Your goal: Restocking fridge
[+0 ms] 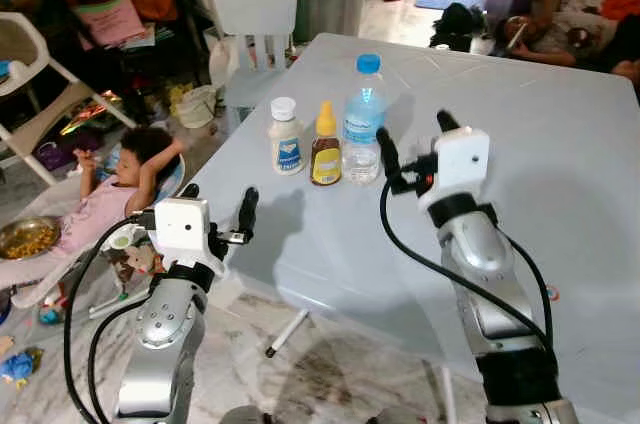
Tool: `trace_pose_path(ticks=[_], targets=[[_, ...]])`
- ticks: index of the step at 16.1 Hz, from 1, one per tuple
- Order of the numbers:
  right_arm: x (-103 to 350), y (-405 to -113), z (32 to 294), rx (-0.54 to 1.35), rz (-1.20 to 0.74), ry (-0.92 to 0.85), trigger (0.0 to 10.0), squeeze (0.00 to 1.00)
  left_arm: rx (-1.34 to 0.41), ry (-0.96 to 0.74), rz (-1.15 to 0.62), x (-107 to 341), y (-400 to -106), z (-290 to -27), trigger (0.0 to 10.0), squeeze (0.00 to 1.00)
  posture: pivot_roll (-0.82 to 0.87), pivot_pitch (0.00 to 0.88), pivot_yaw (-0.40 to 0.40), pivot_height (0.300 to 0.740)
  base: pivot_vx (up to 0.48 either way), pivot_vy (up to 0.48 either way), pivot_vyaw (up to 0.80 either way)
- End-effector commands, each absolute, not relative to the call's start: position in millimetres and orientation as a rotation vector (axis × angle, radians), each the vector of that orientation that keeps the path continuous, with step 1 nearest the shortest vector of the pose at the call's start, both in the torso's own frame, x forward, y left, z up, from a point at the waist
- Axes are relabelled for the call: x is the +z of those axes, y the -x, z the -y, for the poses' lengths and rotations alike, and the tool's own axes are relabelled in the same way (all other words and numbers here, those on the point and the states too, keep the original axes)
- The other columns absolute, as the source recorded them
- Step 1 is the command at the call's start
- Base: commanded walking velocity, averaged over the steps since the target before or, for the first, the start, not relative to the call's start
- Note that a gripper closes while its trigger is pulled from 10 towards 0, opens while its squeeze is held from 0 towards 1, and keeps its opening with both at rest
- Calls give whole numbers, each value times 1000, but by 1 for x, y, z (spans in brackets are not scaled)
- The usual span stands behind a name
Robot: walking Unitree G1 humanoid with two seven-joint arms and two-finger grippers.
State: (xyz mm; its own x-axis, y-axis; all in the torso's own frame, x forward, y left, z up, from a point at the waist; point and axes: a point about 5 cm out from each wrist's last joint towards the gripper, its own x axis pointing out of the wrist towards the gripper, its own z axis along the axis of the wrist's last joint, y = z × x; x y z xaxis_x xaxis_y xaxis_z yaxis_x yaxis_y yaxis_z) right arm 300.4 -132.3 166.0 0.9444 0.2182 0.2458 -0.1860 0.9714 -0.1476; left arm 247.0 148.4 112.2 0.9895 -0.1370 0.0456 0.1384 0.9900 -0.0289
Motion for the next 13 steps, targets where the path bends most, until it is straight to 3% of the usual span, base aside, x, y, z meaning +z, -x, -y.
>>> trace_pose_path(ticks=[1, 3, 13], targets=[[170, -307, 134, 190, 272, 114, 10000, 0, -120, 10, 51, 115, -249, -154, 10000, 0, 8, 1, 31, 740, 0, 0, 781], [178, -317, 141, 141, 287, 105, 10000, 0, -111, -2, 62, 119, -251, -158, 10000, 0, 15, 16, 34, 740, 0, 0, 775], [205, -346, 160, 35, 364, 159, 10000, 0, -123, -7, 38, 117, -241, -157, 10000, 0, 34, 53, 43, 740, 0, 0, 0]])
